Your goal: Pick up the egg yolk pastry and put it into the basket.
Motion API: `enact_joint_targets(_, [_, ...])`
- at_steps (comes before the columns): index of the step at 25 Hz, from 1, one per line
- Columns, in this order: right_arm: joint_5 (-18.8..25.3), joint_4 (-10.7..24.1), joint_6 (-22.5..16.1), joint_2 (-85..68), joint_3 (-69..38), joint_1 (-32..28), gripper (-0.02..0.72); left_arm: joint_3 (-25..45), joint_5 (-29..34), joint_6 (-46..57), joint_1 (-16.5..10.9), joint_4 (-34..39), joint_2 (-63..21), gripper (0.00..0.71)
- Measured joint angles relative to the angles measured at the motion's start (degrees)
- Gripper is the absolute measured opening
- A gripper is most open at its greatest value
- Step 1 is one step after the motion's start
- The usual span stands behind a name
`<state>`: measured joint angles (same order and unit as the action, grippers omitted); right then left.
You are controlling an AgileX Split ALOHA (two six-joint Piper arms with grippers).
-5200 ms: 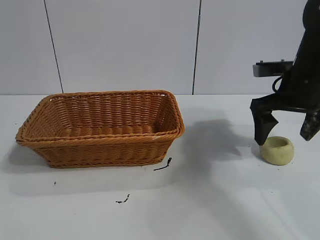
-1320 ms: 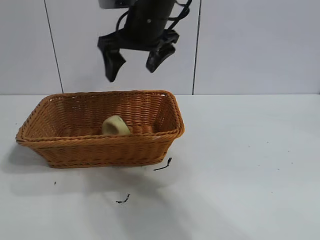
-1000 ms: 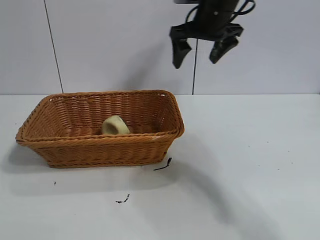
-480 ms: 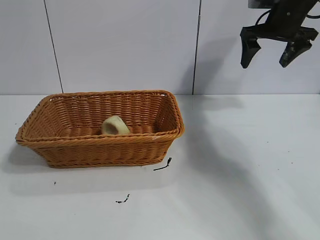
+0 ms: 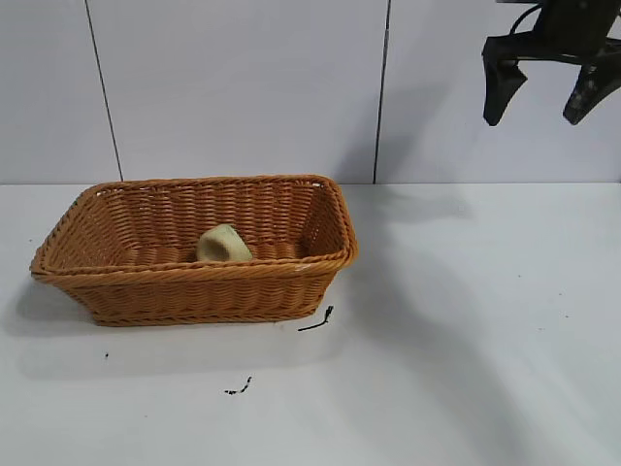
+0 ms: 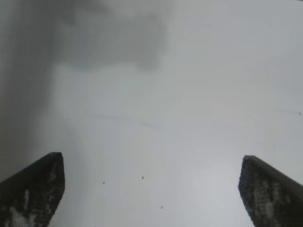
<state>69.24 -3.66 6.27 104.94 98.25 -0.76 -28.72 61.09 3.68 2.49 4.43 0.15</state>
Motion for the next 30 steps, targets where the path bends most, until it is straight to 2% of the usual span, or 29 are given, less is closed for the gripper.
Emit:
enact_joint_targets(12, [-0.2,0.6,0.0,-39.5,-44.0,0.0,0.694,0.0,0.0,0.0,0.0,0.0,0.0,0.696])
enact_joint_targets(19, [-8.4,0.8,-0.2,-61.6,-63.5,0.0,0.694,0.0,0.0,0.0,0.0,0.0,0.0,0.696])
enact_joint_targets(22, [-9.4,0.7,-0.6,-72.3,-68.7,0.0,0.694,0.0,0.0,0.0,0.0,0.0,0.0,0.696])
enact_joint_targets(30, [-10.7,0.7,-1.0,-93.1,-69.5,0.0,0.694,0.0,0.0,0.0,0.0,0.0,0.0,0.696])
